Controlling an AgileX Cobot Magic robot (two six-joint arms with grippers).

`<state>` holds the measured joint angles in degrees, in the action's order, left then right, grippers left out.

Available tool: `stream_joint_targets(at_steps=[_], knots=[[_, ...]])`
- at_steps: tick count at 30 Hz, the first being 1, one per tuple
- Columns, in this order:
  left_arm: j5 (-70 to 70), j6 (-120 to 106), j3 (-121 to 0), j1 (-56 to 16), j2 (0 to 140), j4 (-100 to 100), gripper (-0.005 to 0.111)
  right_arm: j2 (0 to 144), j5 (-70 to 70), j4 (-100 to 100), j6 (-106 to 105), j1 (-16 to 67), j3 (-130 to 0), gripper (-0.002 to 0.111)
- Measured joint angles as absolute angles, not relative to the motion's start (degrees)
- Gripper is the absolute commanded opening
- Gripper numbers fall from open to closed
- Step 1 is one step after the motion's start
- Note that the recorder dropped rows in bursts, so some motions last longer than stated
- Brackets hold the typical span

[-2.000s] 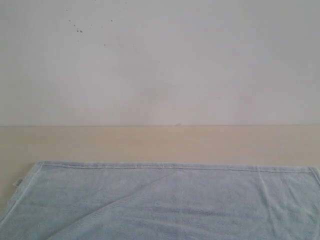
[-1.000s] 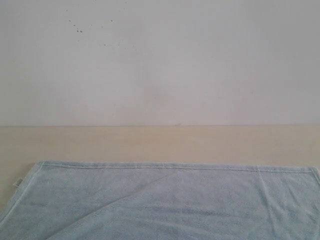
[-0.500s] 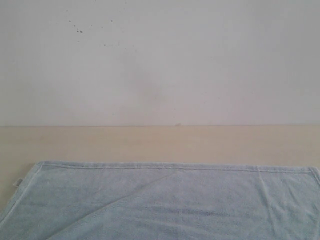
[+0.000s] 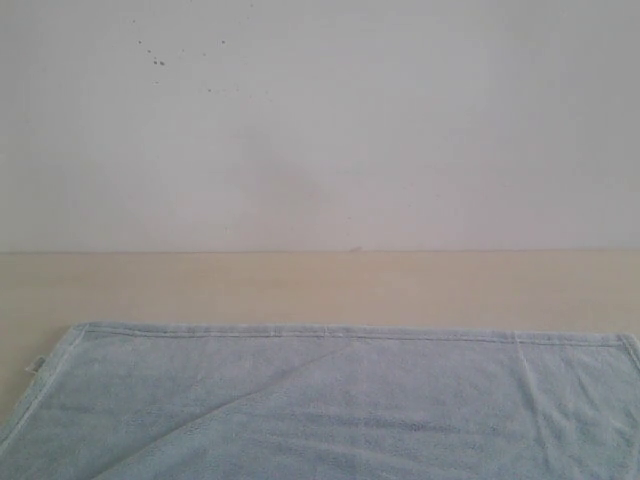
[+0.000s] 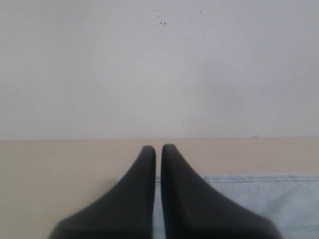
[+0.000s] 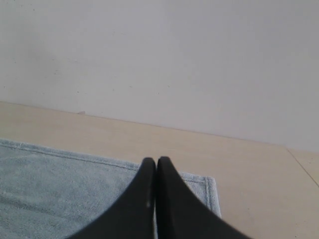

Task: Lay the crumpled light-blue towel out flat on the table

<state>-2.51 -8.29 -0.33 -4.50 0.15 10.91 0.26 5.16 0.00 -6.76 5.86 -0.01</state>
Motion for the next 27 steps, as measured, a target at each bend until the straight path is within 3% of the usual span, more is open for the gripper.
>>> stream_joint_targets(at_steps=[27], knots=[[-4.16, -0.49, -0.21, -4.50, 0.15, 8.01, 0.004, 0.26, 5.16, 0.00, -6.76, 5.86, -0.01, 0.000]])
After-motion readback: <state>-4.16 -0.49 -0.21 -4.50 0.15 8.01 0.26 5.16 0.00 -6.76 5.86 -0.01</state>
